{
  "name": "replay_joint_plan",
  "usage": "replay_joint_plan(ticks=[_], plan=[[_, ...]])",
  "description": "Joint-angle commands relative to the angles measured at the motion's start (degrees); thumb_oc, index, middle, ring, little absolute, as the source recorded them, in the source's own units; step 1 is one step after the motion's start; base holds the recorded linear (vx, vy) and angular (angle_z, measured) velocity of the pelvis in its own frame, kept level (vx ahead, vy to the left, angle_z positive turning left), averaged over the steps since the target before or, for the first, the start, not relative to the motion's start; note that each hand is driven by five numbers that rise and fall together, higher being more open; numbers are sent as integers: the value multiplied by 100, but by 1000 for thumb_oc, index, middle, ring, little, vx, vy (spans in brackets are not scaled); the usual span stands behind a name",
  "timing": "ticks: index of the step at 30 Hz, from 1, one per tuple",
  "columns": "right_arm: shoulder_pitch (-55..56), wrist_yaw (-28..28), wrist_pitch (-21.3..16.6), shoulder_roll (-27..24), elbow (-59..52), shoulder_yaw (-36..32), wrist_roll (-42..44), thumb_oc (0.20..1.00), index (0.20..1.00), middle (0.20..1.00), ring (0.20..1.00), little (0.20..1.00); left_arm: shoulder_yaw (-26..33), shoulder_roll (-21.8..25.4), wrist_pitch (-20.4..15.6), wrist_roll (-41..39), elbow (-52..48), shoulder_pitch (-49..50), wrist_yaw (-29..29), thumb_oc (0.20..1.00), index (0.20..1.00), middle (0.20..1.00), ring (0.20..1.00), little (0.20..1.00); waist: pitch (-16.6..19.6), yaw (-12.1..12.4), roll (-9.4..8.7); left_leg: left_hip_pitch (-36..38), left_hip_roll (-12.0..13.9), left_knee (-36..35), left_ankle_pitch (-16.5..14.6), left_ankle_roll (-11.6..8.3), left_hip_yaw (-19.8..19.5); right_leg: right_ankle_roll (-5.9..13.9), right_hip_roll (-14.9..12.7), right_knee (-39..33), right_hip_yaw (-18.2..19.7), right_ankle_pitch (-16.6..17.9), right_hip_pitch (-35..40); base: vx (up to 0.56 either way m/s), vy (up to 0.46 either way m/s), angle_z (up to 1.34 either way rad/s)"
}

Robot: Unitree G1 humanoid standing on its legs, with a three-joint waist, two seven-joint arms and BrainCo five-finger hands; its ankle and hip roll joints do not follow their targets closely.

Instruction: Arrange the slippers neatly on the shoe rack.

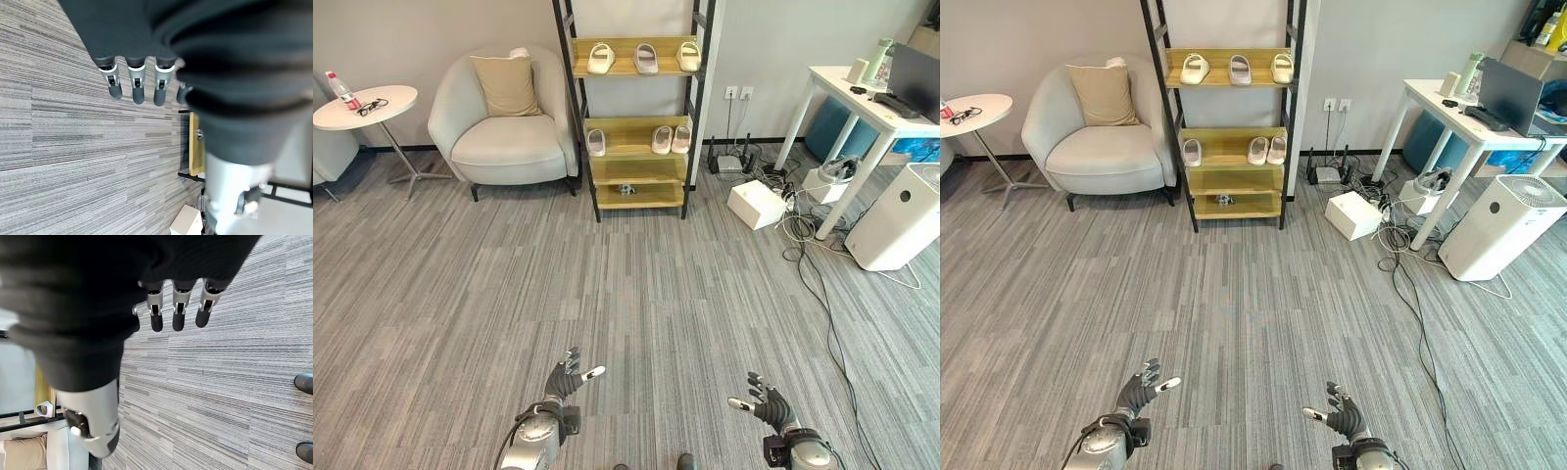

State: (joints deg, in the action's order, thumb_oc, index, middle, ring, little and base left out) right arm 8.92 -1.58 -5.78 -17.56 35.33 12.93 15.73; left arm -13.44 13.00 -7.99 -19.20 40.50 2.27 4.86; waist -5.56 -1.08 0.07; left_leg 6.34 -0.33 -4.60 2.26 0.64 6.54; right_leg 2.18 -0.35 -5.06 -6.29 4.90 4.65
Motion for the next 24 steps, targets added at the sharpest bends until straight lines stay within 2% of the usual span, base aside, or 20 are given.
replay_joint_plan(ticks=[1, 14, 16, 17, 18, 19, 20, 22, 23, 24], plan=[[-270, 38, -184, -28, -165, 191, 16, 1000, 1000, 1000, 1000, 1000, -48, 91, -217, -194, -68, -260, -40, 1000, 1000, 1000, 1000, 1000, 180, -26, -185, -15, 231, -40, -124, -412, -145, 593, -616, 6, 17, -339, 121, 0, 0, 0], [-553, 54, -181, -50, -138, 218, 121, 1000, 1000, 1000, 1000, 1000, 183, 277, -238, -288, -271, -13, -40, 1000, 1000, 1000, 1000, 1000, -84, 68, -231, -275, 84, -40, -136, -279, -185, 686, -741, 6, 48, -224, -108, 2, 40, 0], [-636, 30, -193, -91, -108, 106, 80, 1000, 1000, 1000, 1000, 1000, 237, 422, -215, -95, -275, 2, -44, 1000, 1000, 1000, 1000, 1000, -207, 105, -229, -331, 32, -40, -177, -148, -189, 763, -813, 801, 149, -319, -543, -45, 168, 2], [-660, 15, -206, -84, -89, 70, 35, 1000, 1000, 1000, 1000, 1000, 248, 478, -195, 86, -230, -31, -32, 1000, 1000, 1000, 1000, 1000, -308, 100, -213, -289, 14, -40, -206, -77, -176, 896, -827, 1543, 200, -147, -898, -31, 122, -7], [-660, 15, -206, -83, -90, 69, 34, 1000, 1000, 1000, 1000, 1000, 248, 478, -195, 86, -229, -32, -31, 1000, 1000, 1000, 1000, 1000, -302, 109, -218, -296, 9, -40, -206, -75, -166, 899, -831, 1567, 214, -157, -922, -21, 165, -14], [-692, -11, -227, -93, -109, 23, 1, 1000, 1000, 1000, 1000, 1000, 248, 513, -219, 135, -200, -122, -18, 1000, 1000, 1000, 1000, 1000, -474, 32, -169, -198, 6, -40, -233, 2, -159, 998, -886, 2369, 273, 262, -1339, 79, 125, -6], [-642, -33, -229, -65, -97, -28, -14, 1000, 1000, 1000, 1000, 1000, 225, 477, -218, 135, -156, -198, -27, 1000, 1000, 1000, 1000, 1000, -532, -28, -116, -88, 42, -40, -295, -7, -187, 948, -873, 2670, 282, 237, -1590, 147, 131, 4], [-622, -55, -219, -59, -72, -62, 0, 1000, 1000, 1000, 1000, 1000, 224, 462, -219, 119, -166, -231, -28, 1000, 1000, 1000, 1000, 1000, -527, -53, -116, -6, 23, -40, -345, -27, -185, 928, -921, 2540, 206, 223, -1609, 199, 7, 9], [-595, -74, -218, -69, -53, -123, 68, 1000, 1000, 1000, 1000, 1000, 214, 424, -238, 51, -145, -324, -1, 1000, 1000, 1000, 1000, 1000, -532, -123, -158, 114, -2, -40, -449, -101, -182, 876, -953, 1828, 25, 227, -1576, 438, -169, 3], [-583, -118, -199, -91, -27, -138, 96, 1000, 1000, 1000, 1000, 1000, 164, 366, -223, 10, -27, -548, 50, 1000, 1000, 1000, 1000, 1000, -508, -286, -253, 317, -11, -40, -619, -208, -213, 920, -924, 809, -69, 450, -1648, 567, -230, -1]])
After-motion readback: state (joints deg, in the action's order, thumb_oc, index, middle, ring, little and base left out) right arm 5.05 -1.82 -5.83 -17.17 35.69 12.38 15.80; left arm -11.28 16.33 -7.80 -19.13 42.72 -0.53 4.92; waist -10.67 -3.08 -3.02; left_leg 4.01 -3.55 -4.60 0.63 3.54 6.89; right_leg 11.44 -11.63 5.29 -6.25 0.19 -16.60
